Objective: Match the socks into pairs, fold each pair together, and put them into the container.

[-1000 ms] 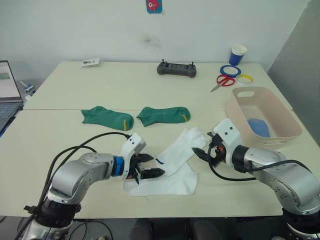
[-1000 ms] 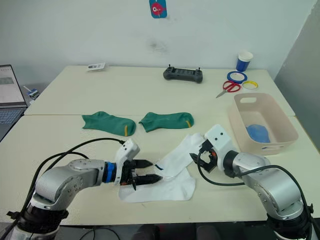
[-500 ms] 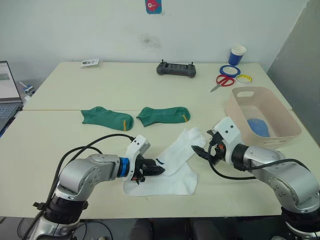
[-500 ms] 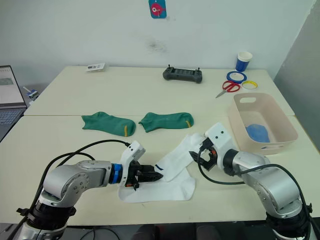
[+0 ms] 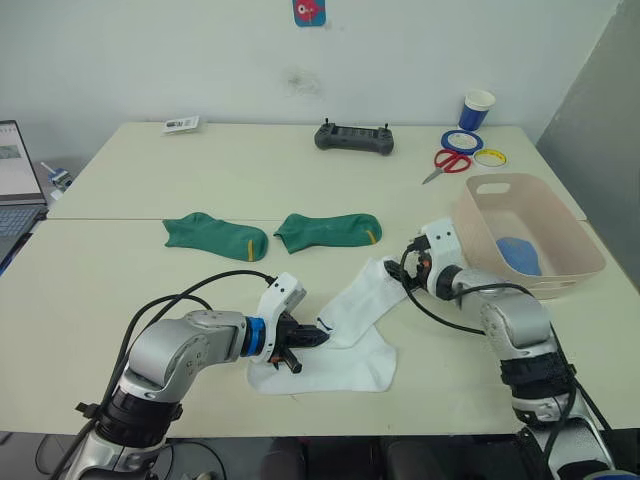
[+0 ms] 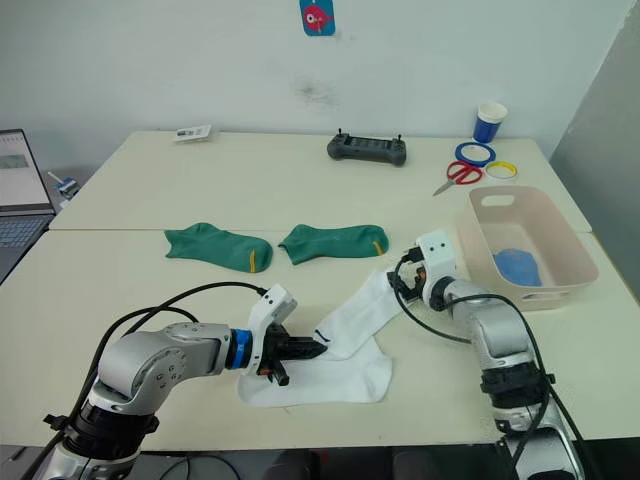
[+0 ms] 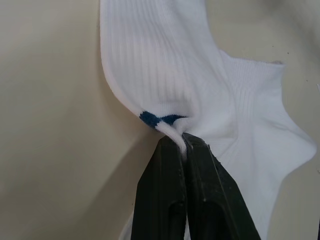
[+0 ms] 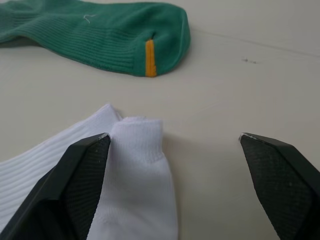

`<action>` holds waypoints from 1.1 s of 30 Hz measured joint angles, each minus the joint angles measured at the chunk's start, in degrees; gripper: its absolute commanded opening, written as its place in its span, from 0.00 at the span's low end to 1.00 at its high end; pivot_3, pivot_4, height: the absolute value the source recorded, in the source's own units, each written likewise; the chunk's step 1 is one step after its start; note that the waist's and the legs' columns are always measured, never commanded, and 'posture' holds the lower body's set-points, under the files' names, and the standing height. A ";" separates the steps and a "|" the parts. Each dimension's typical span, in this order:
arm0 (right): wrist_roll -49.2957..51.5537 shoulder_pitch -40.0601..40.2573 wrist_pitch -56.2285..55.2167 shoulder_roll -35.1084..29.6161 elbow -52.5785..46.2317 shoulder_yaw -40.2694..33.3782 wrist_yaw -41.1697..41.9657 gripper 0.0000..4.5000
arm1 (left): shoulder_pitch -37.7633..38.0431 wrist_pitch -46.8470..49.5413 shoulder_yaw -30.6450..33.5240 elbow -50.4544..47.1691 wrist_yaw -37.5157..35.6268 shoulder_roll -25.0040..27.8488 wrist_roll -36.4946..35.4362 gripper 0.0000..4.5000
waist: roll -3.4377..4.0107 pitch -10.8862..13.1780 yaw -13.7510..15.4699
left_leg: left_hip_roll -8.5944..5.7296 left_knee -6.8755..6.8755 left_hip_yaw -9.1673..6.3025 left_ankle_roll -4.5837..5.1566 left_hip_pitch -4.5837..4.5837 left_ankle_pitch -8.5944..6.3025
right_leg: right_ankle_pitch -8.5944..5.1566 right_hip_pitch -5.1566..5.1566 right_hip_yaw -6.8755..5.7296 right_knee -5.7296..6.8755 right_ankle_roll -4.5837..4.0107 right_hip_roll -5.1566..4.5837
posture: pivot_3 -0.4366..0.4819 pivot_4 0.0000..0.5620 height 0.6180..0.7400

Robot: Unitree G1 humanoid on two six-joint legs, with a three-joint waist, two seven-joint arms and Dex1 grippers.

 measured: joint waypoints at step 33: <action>-4.22 14.87 7.59 13.52 -25.31 5.95 -13.54 0.00 | -21.58 -36.30 -12.41 41.12 -33.60 10.76 21.00 0.00 | 0.02 0.00 0.06 | 0.01 0.00 -0.02 0.01 -0.02 0.00 | -0.13 -0.05 -0.03 0.01 0.20 0.07 | 0.48 0.27 1.00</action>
